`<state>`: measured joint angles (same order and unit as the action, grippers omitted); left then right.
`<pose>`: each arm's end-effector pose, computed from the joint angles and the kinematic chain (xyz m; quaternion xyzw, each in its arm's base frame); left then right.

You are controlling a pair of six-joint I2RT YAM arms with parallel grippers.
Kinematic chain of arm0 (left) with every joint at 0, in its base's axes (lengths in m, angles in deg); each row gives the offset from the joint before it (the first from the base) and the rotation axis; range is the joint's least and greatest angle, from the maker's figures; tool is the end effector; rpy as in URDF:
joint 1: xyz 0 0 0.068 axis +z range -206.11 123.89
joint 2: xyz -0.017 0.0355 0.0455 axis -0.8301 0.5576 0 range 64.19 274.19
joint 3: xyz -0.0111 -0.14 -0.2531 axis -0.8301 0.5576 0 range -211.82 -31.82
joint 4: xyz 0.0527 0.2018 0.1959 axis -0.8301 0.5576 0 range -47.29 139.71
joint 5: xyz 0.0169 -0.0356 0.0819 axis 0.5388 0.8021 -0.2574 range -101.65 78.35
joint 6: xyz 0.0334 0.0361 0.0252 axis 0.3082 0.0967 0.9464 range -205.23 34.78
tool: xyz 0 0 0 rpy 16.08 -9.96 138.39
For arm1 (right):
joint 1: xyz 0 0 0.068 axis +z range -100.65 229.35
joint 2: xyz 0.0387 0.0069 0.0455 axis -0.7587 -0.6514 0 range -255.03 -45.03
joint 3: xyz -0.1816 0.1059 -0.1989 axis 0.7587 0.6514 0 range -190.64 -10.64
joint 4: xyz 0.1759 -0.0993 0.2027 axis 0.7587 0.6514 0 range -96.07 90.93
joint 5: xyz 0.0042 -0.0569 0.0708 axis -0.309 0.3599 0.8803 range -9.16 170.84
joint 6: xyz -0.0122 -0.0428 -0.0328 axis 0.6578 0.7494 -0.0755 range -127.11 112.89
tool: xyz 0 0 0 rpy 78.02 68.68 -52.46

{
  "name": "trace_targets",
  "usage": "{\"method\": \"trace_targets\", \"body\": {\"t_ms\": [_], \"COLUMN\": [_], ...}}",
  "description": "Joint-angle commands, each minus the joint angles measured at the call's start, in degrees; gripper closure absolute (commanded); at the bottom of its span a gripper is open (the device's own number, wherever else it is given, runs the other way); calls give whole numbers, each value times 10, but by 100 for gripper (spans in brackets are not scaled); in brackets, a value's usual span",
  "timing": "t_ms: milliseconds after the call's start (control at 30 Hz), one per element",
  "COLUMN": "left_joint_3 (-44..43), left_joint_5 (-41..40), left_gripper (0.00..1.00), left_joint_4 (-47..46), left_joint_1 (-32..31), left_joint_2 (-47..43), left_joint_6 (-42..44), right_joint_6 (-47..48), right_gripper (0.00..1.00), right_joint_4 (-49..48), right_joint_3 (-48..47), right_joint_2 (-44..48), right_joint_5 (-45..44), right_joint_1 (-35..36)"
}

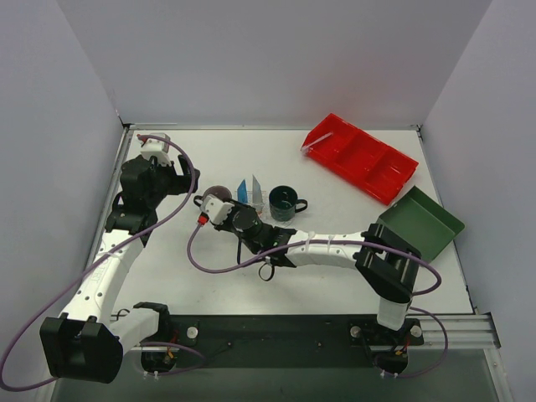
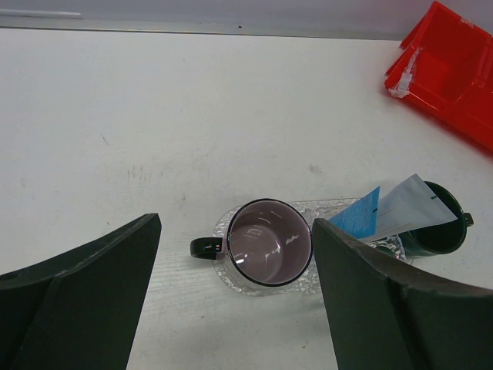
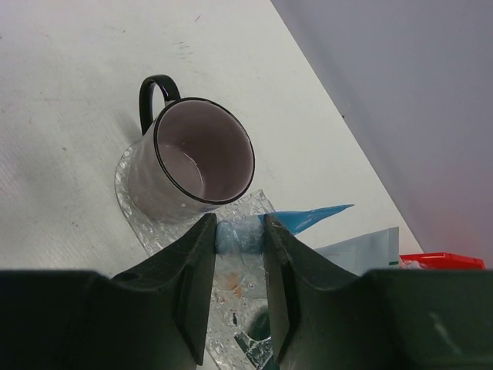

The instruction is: Prepare toiletry sets of a toothbrush and toothpaste on the tray

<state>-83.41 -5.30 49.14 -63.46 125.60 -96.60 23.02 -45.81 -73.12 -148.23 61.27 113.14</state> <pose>0.2671 -0.0387 0.3422 0.0051 0.7994 -0.1412 0.5840 0.2049 0.3876 0.2539 -0.4323 0.5667 0.0839 0.6963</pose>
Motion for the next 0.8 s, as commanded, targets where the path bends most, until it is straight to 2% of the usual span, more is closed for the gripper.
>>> {"method": "trace_targets", "body": {"t_ms": [0, 167, 267, 433, 533, 767], "left_joint_3": [-16, -16, -16, -15, -14, -14], "left_joint_5": [8, 8, 8, 7, 7, 0], "left_gripper": [10, 10, 10, 10, 10, 10], "left_joint_4": [-15, -14, -14, -14, -15, -15], "left_joint_1": [1, 1, 1, 1, 1, 1], "left_joint_2": [-2, -3, -3, -5, -4, -7], "left_joint_6": [5, 6, 5, 5, 5, 8], "right_joint_6": [1, 3, 6, 4, 1, -43], "right_gripper": [69, 44, 38, 33, 25, 23], "right_joint_4": [-21, -24, -24, -17, -11, -13], "right_joint_3": [6, 16, 24, 34, 36, 57], "right_joint_2": [22, 40, 55, 84, 103, 165], "right_joint_5": [-12, -12, -9, 0, -2, -7], "right_joint_1": [8, 18, 25, 36, 41, 47]}}
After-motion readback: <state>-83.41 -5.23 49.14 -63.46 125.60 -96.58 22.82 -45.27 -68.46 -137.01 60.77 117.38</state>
